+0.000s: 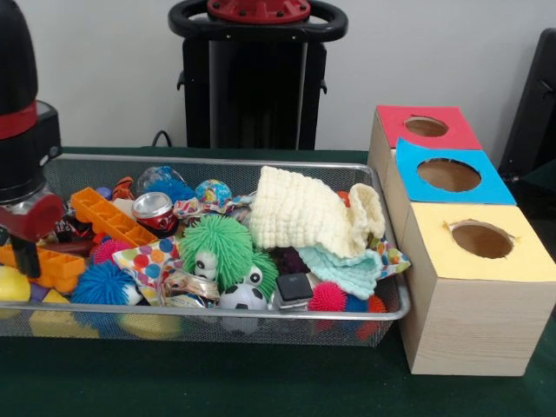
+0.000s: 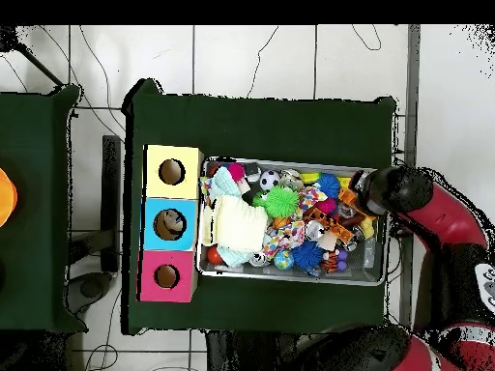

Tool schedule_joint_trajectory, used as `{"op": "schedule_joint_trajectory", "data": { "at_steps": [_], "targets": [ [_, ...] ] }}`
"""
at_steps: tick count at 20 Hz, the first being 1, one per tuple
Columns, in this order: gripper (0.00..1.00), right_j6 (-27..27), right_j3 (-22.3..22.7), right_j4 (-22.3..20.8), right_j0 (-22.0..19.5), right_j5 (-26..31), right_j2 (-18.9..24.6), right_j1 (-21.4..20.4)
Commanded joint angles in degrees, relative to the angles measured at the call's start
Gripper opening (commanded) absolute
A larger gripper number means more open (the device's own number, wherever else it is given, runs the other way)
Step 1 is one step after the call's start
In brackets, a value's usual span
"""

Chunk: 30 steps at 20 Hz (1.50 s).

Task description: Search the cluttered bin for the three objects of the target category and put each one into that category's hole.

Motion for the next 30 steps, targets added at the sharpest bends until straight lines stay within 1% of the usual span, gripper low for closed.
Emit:
{"op": "schedule_joint_trajectory", "data": {
  "at_steps": [1,3,12,15,22,25,30],
  "targets": [
    [0.0,-3.4,-0.8,-3.9,-3.1,-1.7,4.9,3.4],
    [0.0,-2.8,0.7,-4.5,-3.4,-3.3,5.0,3.2],
    [0.0,0.8,5.0,-5.1,-1.9,-4.2,3.8,0.3],
    [0.0,2.3,6.8,-5.3,-1.4,-5.9,3.7,0.1],
    [0.0,2.2,8.2,-5.5,-2.5,-9.9,5.1,2.1],
    [0.0,2.5,10.0,-5.4,-3.2,-11.9,5.8,2.5],
    [0.0,4.5,12.4,-4.7,-3.1,-15.1,6.3,3.1]
  ]
}}
